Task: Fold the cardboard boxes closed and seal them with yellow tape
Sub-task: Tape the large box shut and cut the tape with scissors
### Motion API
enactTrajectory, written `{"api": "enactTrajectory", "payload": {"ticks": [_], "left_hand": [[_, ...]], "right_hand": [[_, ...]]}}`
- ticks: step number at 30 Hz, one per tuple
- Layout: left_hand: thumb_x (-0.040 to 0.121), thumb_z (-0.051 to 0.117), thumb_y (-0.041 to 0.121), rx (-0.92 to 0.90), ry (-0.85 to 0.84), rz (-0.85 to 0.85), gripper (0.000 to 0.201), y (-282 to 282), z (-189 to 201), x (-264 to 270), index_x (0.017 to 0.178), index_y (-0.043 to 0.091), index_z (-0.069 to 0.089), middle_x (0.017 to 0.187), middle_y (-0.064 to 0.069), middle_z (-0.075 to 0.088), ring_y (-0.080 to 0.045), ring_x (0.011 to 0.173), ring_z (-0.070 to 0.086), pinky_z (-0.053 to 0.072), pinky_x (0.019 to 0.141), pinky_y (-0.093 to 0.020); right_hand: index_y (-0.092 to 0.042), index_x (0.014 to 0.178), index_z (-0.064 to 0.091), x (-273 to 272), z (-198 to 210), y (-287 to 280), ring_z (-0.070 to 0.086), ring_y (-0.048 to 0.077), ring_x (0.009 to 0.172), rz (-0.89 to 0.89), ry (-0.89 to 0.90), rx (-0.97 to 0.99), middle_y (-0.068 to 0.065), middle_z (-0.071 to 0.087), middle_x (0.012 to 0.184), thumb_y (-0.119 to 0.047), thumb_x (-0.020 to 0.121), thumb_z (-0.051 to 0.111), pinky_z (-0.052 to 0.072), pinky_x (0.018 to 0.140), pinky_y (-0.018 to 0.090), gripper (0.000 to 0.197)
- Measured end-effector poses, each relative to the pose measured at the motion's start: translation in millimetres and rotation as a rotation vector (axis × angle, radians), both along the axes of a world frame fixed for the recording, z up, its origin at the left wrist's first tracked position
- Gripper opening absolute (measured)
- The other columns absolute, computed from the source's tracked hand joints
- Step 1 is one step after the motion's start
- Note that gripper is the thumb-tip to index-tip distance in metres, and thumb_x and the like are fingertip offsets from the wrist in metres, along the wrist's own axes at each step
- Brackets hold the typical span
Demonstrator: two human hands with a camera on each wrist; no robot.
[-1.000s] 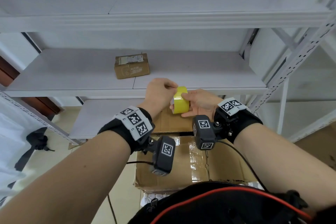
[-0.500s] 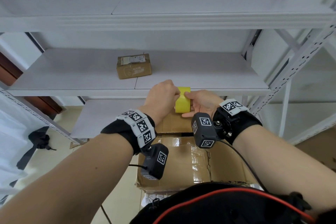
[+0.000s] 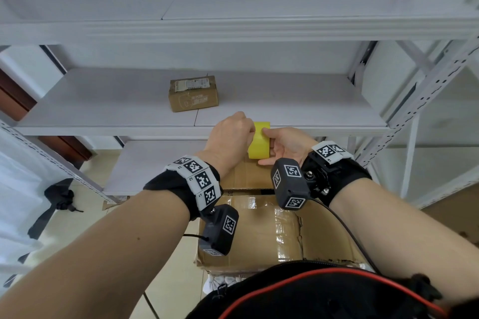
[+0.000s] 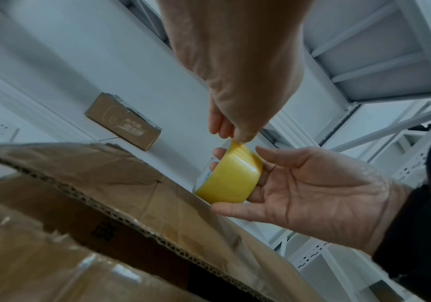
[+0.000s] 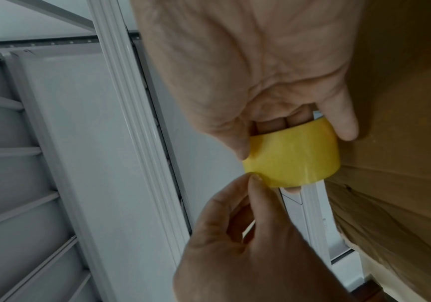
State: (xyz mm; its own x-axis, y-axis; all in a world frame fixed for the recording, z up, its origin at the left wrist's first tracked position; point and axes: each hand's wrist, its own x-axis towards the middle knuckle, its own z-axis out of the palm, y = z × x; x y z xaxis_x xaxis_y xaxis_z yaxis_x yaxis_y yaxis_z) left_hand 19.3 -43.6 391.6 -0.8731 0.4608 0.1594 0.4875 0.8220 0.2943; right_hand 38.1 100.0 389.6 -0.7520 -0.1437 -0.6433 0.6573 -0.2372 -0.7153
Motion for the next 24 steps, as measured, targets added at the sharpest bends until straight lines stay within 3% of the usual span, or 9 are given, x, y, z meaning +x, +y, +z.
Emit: {"api": "enactTrajectory", "payload": {"ticks": [2, 6, 11, 15, 17, 21, 24], "left_hand": [[0.098, 0.052, 0.018, 0.038, -0.023, 0.011, 0.025, 0.0, -1.1, -0.3, 0.112, 0.005, 0.067, 0.109, -0.014, 0.059, -0.032, 0.099, 0.058, 0.04, 0.079, -0.033], [0.099, 0.053, 0.023, 0.057, -0.067, 0.032, 0.029, 1.7, -1.2, -0.1, 0.119, 0.009, 0.068, 0.109, -0.015, 0.064, -0.032, 0.103, 0.058, 0.04, 0.085, -0.036], [0.097, 0.056, 0.027, 0.075, -0.076, 0.056, 0.03, 0.8, -1.7, -1.7, 0.123, 0.017, 0.067, 0.116, -0.009, 0.068, -0.026, 0.111, 0.058, 0.041, 0.093, -0.034], [0.093, 0.062, 0.022, 0.134, -0.031, 0.053, 0.023, 1.4, -3.3, -3.7, 0.111, 0.013, 0.072, 0.123, -0.005, 0.061, -0.022, 0.119, 0.05, 0.037, 0.093, -0.029], [0.093, 0.062, 0.019, 0.141, -0.024, 0.001, 0.026, 4.3, -3.4, -4.8, 0.116, 0.011, 0.07, 0.125, -0.006, 0.06, -0.022, 0.12, 0.049, 0.035, 0.095, -0.028], [0.095, 0.059, 0.017, 0.124, 0.011, -0.082, 0.026, 8.5, -6.2, -7.3, 0.117, 0.01, 0.07, 0.121, -0.008, 0.061, -0.026, 0.117, 0.05, 0.035, 0.092, -0.029], [0.094, 0.06, 0.014, 0.088, 0.071, -0.135, 0.021, 7.9, -7.4, -6.3, 0.108, 0.007, 0.074, 0.112, -0.011, 0.065, -0.03, 0.108, 0.055, 0.042, 0.086, -0.035]], "right_hand": [[-0.01, 0.11, 0.054, -3.3, -1.4, 2.3, 0.061, 0.021, 0.085, -0.031, 0.025, -0.012, 0.008, 0.065, 0.094, -0.029, 0.103, 0.036, 0.038, 0.104, 0.046, 0.027], [-0.011, 0.113, 0.053, -6.9, -1.9, 4.2, 0.061, 0.022, 0.083, -0.061, 0.046, 0.0, 0.009, 0.064, 0.094, -0.031, 0.103, 0.036, 0.044, 0.093, 0.044, 0.028], [-0.008, 0.127, 0.051, -4.4, -6.3, 5.7, 0.061, 0.021, 0.088, -0.021, 0.063, -0.009, 0.008, 0.066, 0.094, -0.028, 0.104, 0.033, 0.033, 0.11, 0.047, 0.035], [-0.015, 0.103, 0.062, -5.2, -6.2, 9.3, 0.06, 0.029, 0.091, -0.015, 0.063, -0.061, 0.011, 0.07, 0.082, -0.036, 0.102, 0.027, 0.027, 0.107, 0.05, 0.041], [-0.011, 0.095, 0.062, -5.2, -4.6, 9.8, 0.053, 0.029, 0.094, -0.007, 0.065, -0.064, 0.015, 0.064, 0.086, -0.033, 0.1, 0.025, 0.026, 0.109, 0.049, 0.044], [-0.01, 0.091, 0.057, -4.3, 0.0, 7.9, 0.051, 0.031, 0.083, 0.008, 0.037, -0.04, 0.016, 0.057, 0.091, -0.025, 0.095, 0.026, 0.023, 0.114, 0.053, 0.035], [-0.01, 0.091, 0.055, -4.1, 0.6, 6.9, 0.052, 0.03, 0.084, -0.002, 0.033, -0.029, 0.014, 0.056, 0.092, -0.022, 0.094, 0.029, 0.025, 0.112, 0.054, 0.03]]}}
